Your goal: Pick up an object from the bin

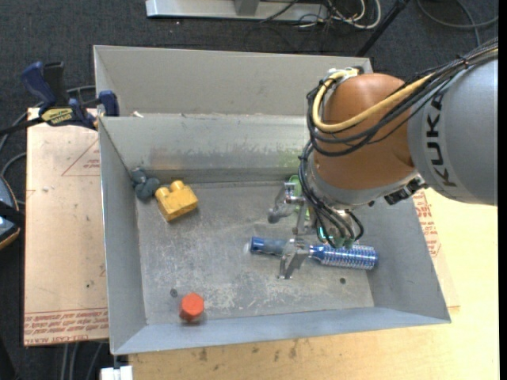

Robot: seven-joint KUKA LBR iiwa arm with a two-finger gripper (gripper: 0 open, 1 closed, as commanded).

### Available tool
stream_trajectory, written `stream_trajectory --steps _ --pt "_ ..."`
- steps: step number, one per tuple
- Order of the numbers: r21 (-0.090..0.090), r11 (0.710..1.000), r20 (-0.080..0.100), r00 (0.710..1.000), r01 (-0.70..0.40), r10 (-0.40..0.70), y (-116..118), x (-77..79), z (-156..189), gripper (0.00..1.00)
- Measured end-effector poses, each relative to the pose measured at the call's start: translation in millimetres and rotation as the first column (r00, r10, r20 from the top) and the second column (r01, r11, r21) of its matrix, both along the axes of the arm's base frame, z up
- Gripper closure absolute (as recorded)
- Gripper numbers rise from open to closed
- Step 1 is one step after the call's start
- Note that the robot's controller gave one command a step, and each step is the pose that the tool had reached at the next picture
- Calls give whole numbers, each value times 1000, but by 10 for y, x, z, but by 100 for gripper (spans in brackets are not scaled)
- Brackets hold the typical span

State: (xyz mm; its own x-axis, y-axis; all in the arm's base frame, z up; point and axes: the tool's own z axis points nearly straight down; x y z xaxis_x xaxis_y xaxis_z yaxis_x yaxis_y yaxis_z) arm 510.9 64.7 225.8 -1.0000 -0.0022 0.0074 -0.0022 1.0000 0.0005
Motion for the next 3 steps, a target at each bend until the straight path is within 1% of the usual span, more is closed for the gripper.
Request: stream_trajectory --steps 1,2,3 --pt "-2 902 22 902 -432 432 -202 344 -1293 0" --pt "1 902 10 902 -431 431 -212 306 -1334 100" --pt "1 902 9 902 -431 431 -216 305 -1335 0"
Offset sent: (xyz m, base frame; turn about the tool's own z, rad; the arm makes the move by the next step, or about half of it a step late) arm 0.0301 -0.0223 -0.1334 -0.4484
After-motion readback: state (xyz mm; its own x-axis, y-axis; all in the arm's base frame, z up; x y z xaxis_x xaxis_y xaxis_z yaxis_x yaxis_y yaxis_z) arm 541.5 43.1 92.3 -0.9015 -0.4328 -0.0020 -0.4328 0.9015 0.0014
